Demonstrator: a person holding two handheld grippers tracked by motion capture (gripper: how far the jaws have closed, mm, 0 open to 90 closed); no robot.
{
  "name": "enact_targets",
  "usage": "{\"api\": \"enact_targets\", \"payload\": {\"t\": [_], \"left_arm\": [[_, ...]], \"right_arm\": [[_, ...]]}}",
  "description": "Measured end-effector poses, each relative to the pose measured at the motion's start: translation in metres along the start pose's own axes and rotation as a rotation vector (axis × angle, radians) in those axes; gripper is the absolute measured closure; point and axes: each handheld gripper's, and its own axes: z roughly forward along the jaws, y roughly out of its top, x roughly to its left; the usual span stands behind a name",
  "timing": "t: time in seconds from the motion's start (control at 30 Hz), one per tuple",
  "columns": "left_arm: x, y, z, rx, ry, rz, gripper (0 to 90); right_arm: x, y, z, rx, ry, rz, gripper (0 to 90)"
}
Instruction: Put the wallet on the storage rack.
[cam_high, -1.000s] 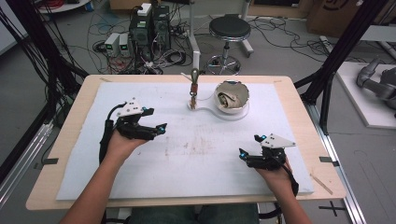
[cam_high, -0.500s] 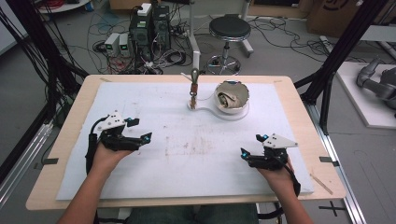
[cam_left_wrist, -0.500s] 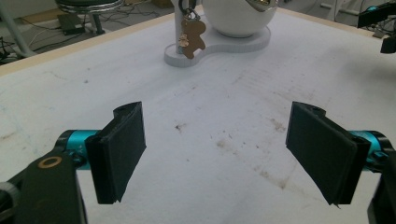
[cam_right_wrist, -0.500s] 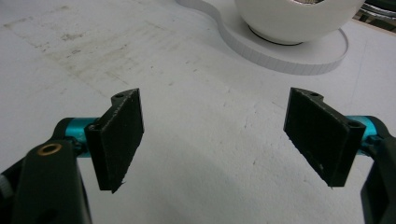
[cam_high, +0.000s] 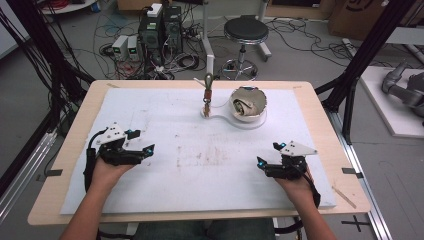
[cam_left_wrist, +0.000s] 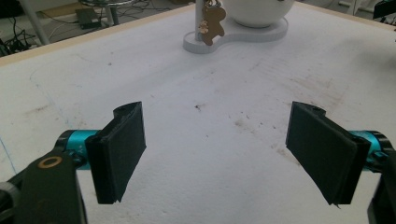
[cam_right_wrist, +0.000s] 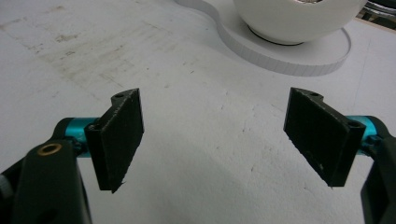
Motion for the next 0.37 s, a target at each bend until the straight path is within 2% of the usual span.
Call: {"api": "enact_targets", "payload": {"t": [0.13, 0.37], "left_arm": [[0.0019, -0.0013, 0.0006, 0.008, -0.003, -0.016, 19.9], [0.0015, -0.0023, 0.0021, 0.014, -0.009, -0.018, 19.9]], "right_arm": [[-0.0018, -0.0006, 0.0005, 0.003, -0.002, 0.001, 20.5], [-0.0012, -0.0012, -0.0002, 0.002, -0.005, 0.005, 20.5]]}}
